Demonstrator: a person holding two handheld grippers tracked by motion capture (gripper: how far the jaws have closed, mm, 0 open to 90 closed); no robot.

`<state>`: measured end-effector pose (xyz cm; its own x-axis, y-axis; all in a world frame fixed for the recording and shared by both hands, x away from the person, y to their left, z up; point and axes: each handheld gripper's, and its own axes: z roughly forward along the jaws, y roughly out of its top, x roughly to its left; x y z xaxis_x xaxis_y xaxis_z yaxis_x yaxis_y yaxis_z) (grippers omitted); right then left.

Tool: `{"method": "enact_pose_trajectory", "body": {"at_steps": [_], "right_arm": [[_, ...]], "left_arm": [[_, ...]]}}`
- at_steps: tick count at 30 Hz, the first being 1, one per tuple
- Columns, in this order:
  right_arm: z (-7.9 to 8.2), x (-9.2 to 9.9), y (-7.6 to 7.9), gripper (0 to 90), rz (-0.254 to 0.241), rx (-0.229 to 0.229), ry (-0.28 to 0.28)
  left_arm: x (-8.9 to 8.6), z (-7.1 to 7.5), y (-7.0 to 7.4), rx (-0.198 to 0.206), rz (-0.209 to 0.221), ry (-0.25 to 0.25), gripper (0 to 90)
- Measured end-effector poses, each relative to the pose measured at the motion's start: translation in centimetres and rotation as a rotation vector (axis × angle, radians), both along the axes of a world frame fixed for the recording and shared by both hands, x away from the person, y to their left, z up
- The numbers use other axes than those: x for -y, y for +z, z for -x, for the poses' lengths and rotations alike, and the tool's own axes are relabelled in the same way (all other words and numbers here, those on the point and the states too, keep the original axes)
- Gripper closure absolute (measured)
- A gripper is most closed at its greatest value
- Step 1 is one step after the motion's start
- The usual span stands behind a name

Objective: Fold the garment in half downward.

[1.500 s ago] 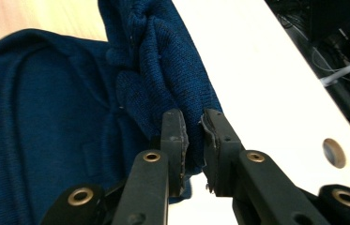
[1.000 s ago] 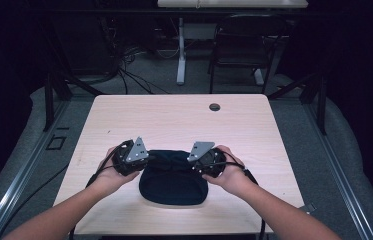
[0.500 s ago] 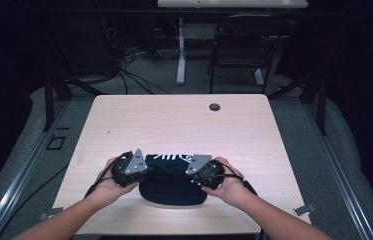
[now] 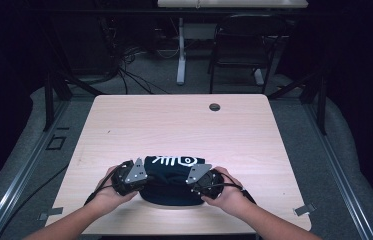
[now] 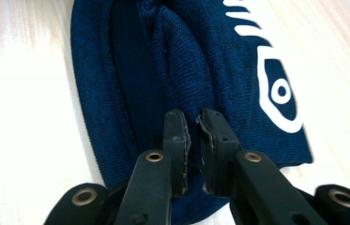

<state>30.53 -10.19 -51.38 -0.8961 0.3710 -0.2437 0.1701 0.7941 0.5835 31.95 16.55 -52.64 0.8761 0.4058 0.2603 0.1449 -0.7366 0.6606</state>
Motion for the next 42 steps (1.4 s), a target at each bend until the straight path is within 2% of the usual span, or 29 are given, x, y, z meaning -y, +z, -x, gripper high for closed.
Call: {"method": "enact_pose_trajectory", "body": {"at_steps": [3,5,15,17,20,23,27,30,33,36,40,42], "right_arm": [[0.2,0.0,-0.5,81.0,-0.006,-0.014,0.001],[0.5,-0.1,-0.8,81.2,-0.006,-0.016,0.003],[1.1,0.4,-1.7,80.7,0.001,-0.047,0.005],[1.2,0.4,-1.7,78.1,-0.015,-0.049,-0.001],[1.5,0.7,-1.4,73.3,-0.059,-0.081,-0.007],[1.6,0.9,-0.7,71.7,-0.078,-0.081,-0.004],[1.6,1.2,0.4,71.2,-0.127,-0.066,-0.015],[1.2,1.3,1.0,70.7,-0.136,-0.049,-0.029],[0.7,1.3,1.0,69.2,-0.133,-0.037,-0.059],[0.1,1.3,0.3,67.9,-0.103,-0.063,-0.07],[0.2,1.3,-0.8,67.8,-0.095,-0.098,-0.066],[0.5,1.2,-1.3,67.8,-0.074,-0.097,-0.05]], "left_arm": [[0.0,0.3,-0.4,-0.002,-0.004,-0.007,78.7],[0.0,0.5,-0.6,-0.019,-0.007,-0.01,78.5],[0.1,1.7,-1.3,-0.075,0.022,-0.019,74.8],[0.1,1.9,-1.3,-0.082,0.032,-0.012,71.8],[-0.2,2.2,-1.0,-0.099,0.058,-0.012,67.9],[-0.5,2.4,-0.4,-0.114,0.084,-0.007,64.9],[-1.1,2.5,0.5,-0.108,0.109,0.004,62.6],[-1.3,2.2,0.9,-0.1,0.13,0.028,61.1],[-1.5,1.5,0.7,-0.108,0.138,0.056,59.0],[-1.4,1.2,-0.1,-0.127,0.144,0.071,56.9],[-1.3,1.6,-0.9,-0.155,0.135,0.048,57.1],[-1.3,2.0,-1.4,-0.168,0.125,0.037,57.9]]}}
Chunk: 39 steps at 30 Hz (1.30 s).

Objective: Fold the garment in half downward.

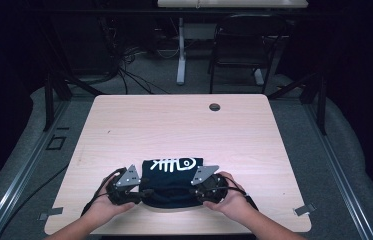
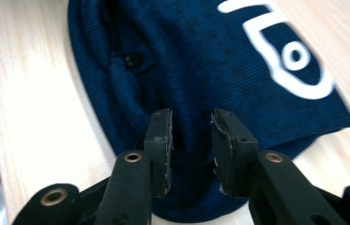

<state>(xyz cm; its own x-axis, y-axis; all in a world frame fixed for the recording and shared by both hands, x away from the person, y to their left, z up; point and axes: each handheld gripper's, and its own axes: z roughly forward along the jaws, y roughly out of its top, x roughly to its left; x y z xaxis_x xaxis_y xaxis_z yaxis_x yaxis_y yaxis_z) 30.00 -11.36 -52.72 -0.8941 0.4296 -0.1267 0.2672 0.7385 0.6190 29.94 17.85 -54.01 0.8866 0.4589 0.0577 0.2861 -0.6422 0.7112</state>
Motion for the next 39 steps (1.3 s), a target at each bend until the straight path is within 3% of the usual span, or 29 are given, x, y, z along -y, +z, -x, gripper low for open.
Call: {"method": "enact_pose_trajectory", "body": {"at_steps": [4,7,9,12,14,17,21,27,33,39], "right_arm": [[0.5,-0.2,-1.1,67.8,-0.007,-0.019,0.001],[0.7,-0.3,-1.5,68.7,0.021,-0.007,0.005],[0.7,-0.2,-1.8,69.4,-0.002,-0.018,-0.007],[0.5,0.0,-2.3,69.5,0.016,-0.017,-0.013],[0.2,0.2,-2.5,69.3,0.029,-0.007,-0.022],[-0.4,0.2,-2.7,68.4,0.02,0.023,-0.044],[-1.7,0.3,-3.1,68.1,-0.004,0.028,-0.09],[-2.5,0.9,-3.0,65.9,-0.015,0.005,-0.112],[-1.8,1.5,-2.5,64.2,-0.032,0.005,-0.107],[-1.3,2.6,-2.0,63.7,-0.041,0.005,-0.135]], "left_arm": [[0.2,0.7,-1.1,-0.015,-0.023,-0.022,60.3],[0.2,0.9,-1.7,-0.018,-0.033,-0.018,61.6],[0.2,0.7,-2.1,-0.025,-0.023,-0.003,61.8],[0.2,0.4,-2.3,-0.019,-0.021,0.021,61.8],[0.2,0.1,-2.4,-0.002,-0.024,0.041,61.7],[0.3,-0.7,-2.6,0.012,-0.018,0.077,61.7],[0.5,-1.7,-2.7,0.011,-0.005,0.117,61.9],[0.3,-2.2,-2.7,0.009,0.006,0.135,61.0],[-0.4,-1.7,-2.4,0.012,0.028,0.137,56.9],[-1.8,-1.2,-1.9,0.01,0.067,0.18,55.9]]}}
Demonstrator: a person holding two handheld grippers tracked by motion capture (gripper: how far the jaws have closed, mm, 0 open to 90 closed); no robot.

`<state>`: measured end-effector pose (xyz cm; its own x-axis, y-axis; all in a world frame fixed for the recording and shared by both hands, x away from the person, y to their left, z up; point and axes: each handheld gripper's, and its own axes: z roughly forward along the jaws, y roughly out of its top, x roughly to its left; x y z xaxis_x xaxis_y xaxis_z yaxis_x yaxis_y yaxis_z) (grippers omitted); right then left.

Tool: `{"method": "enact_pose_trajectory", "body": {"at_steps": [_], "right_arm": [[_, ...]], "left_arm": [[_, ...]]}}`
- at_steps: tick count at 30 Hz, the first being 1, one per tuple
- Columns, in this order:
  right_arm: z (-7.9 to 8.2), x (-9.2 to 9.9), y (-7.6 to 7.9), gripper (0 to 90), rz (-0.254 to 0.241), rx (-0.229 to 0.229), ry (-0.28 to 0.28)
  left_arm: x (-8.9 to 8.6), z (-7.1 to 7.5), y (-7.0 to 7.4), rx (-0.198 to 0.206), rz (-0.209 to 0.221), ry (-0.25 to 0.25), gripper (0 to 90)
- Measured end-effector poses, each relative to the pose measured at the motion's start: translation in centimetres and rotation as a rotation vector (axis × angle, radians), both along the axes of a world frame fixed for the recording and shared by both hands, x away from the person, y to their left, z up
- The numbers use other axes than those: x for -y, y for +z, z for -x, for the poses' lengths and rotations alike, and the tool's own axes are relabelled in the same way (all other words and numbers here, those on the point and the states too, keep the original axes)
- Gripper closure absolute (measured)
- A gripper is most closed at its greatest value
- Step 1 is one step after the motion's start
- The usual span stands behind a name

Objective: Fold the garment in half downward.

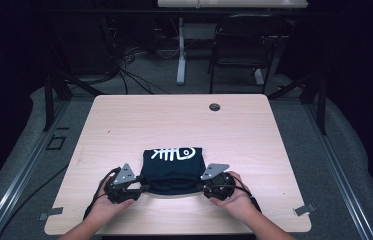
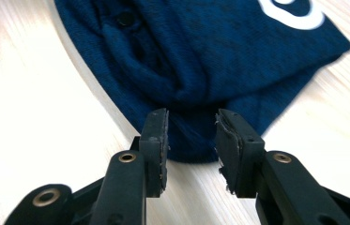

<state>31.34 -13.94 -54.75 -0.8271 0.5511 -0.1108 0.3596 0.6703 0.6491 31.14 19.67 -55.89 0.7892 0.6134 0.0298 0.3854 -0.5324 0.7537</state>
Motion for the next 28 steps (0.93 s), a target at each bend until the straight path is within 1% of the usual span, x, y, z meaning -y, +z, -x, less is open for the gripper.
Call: {"method": "enact_pose_trajectory", "body": {"at_steps": [1,3,5,6,8,10,11,14,16,19,21,22,23,24,25,26,28], "right_arm": [[0.1,0.2,0.1,63.5,-0.014,0.003,-0.016],[0.2,0.8,0.3,63.0,-0.025,0.004,-0.034],[0.4,1.2,0.5,62.6,-0.036,0.008,-0.054],[0.6,1.5,0.5,62.5,-0.035,0.009,-0.068],[0.8,1.9,0.7,62.2,-0.04,0.012,-0.077],[1.1,2.3,0.8,61.7,-0.06,0.022,-0.094],[1.2,2.5,0.8,61.6,-0.065,0.032,-0.102],[1.6,3.0,1.0,60.2,-0.073,0.051,-0.128],[1.8,3.4,1.0,59.1,-0.086,0.047,-0.15],[2.0,4.2,0.7,57.9,-0.117,0.045,-0.191],[2.1,4.7,0.2,57.3,-0.133,0.047,-0.222],[2.1,5.1,0.0,56.9,-0.128,0.055,-0.232],[2.2,5.2,-0.2,56.8,-0.131,0.061,-0.24],[2.2,5.5,-0.3,56.6,-0.122,0.066,-0.241],[2.2,5.6,-0.5,56.3,-0.127,0.072,-0.251],[2.3,5.8,-0.5,55.9,-0.127,0.065,-0.258],[2.3,5.9,-0.8,55.0,-0.156,0.056,-0.268]], "left_arm": [[-0.3,0.1,0.1,0.002,0.012,0.015,55.4],[-1.0,0.2,0.3,0.002,0.036,0.039,54.9],[-1.8,0.4,0.5,0.009,0.044,0.063,54.9],[-2.0,0.4,0.5,0.006,0.046,0.072,54.9],[-2.6,0.6,0.4,0.008,0.051,0.098,54.9],[-3.2,0.6,0.1,0.002,0.056,0.116,54.6],[-3.5,0.7,0.0,-0.005,0.068,0.132,54.6],[-4.4,0.7,-0.1,-0.015,0.072,0.158,54.4],[-5.0,0.6,-0.1,-0.021,0.089,0.178,53.9],[-5.7,0.6,-0.3,-0.034,0.103,0.211,53.6],[-6.1,0.4,-0.5,-0.043,0.108,0.222,53.6],[-6.2,0.4,-0.5,-0.042,0.115,0.23,53.6],[-6.3,0.4,-0.5,-0.039,0.126,0.236,53.6],[-6.5,0.3,-0.4,-0.041,0.136,0.244,53.3],[-6.7,0.2,-0.4,-0.041,0.142,0.251,53.0],[-6.8,0.2,-0.5,-0.041,0.148,0.261,52.8],[-7.0,0.1,-0.5,-0.051,0.157,0.278,52.4]]}}
